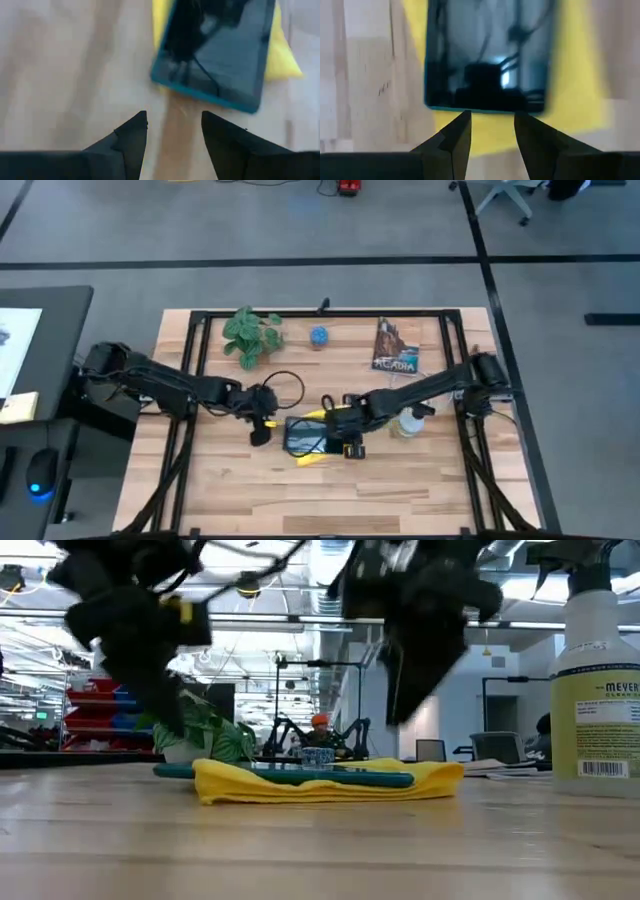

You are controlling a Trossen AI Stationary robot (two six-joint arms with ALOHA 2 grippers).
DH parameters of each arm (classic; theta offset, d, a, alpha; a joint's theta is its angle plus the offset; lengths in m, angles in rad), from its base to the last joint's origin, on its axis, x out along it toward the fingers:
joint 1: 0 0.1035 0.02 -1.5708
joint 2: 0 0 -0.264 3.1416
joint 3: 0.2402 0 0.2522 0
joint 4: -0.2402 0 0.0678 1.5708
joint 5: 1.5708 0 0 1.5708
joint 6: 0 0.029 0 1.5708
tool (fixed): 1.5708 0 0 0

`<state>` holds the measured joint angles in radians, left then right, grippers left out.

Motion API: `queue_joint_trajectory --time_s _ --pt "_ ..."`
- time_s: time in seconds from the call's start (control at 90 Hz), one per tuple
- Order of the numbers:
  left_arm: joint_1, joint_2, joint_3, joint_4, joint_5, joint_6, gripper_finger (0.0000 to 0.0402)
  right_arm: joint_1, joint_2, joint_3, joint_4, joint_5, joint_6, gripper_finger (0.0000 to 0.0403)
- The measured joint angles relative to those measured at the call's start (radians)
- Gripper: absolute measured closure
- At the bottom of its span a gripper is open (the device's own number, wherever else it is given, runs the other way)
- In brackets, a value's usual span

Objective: Apply microfiber cloth
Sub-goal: Wipe the back of the blue tablet using the yellow microfiber cloth

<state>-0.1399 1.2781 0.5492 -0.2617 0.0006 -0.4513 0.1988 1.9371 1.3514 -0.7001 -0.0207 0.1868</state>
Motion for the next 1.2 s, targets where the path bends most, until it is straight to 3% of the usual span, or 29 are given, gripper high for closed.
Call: queue_joint_trajectory --time_s 0.178,0.467,0.633,0.822,1.0,1.2 --pt "-0.004 0.037 -0.117 0.249 0.075 -0.114 0.0235 -0.038 0.076 0.004 -0.07 -0.044 -0.001 0.0266" --pt "0.011 0.207 -0.131 0.52 0.086 -0.153 0.0235 -0.065 0.077 -0.002 0.041 -0.042 0.063 0.0266" --pt "0.083 0.204 -0.129 0.503 0.08 -0.108 0.0235 -0.074 0.079 -0.002 0.047 -0.03 0.171 0.0266" --pt "0.221 0.1 -0.132 0.436 -0.046 0.02 0.0235 -0.081 0.082 -0.001 0.129 0.085 0.332 0.0266" --pt "0.344 -0.021 -0.129 0.323 -0.053 0.099 0.0235 -0.098 0.077 0.003 0.189 0.113 0.311 0.0266" --pt "0.335 -0.158 -0.129 0.223 -0.043 0.1 0.0235 -0.097 0.015 0.002 0.104 0.109 0.251 0.0266"
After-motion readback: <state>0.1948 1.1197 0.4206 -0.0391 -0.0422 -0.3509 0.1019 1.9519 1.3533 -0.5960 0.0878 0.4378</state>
